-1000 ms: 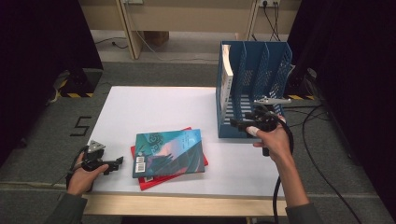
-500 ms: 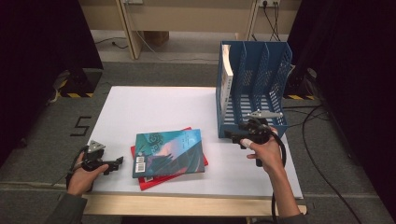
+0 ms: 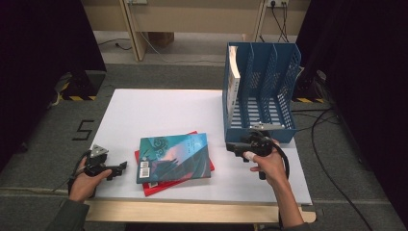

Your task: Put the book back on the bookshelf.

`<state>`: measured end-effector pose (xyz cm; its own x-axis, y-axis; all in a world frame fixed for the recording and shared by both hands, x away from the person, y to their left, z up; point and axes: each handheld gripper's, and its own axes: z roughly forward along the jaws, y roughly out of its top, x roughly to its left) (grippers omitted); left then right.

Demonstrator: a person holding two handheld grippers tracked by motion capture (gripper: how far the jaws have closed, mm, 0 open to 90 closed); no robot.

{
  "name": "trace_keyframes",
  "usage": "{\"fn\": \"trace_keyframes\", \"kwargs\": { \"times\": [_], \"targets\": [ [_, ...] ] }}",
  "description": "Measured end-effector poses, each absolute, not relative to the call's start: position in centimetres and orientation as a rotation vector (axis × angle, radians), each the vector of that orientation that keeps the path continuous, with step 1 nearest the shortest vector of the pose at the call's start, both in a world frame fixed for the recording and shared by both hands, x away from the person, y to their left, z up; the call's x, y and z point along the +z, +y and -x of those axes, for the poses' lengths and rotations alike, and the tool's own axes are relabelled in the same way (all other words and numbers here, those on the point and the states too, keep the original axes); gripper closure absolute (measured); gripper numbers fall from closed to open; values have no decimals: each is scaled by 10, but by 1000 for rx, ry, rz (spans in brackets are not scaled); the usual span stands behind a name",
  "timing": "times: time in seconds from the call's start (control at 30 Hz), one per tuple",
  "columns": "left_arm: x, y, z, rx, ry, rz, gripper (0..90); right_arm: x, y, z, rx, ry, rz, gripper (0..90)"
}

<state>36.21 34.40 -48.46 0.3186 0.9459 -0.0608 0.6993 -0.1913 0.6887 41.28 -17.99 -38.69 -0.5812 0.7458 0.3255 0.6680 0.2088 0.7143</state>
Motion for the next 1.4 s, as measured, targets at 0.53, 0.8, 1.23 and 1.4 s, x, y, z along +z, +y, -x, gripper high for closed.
{"fn": "trace_keyframes", "kwargs": {
  "times": [0.53, 0.8, 1.23, 1.4],
  "targets": [
    [-484, 344, -361, 511, 1459, -1951, 89, -407, -165, -408, 1341, 2458, -1401, 264],
    [-473, 337, -356, 507, 1458, -1854, 147, -418, -149, -405, 1320, 2517, -1387, 264],
    [-459, 303, -343, 459, 1334, -1918, 166, -434, -136, -403, 1274, 2573, -1385, 263],
    [-452, 296, -338, 470, 1281, -1975, 356, -435, -137, -404, 1272, 2574, -1391, 263]
  ]
}}
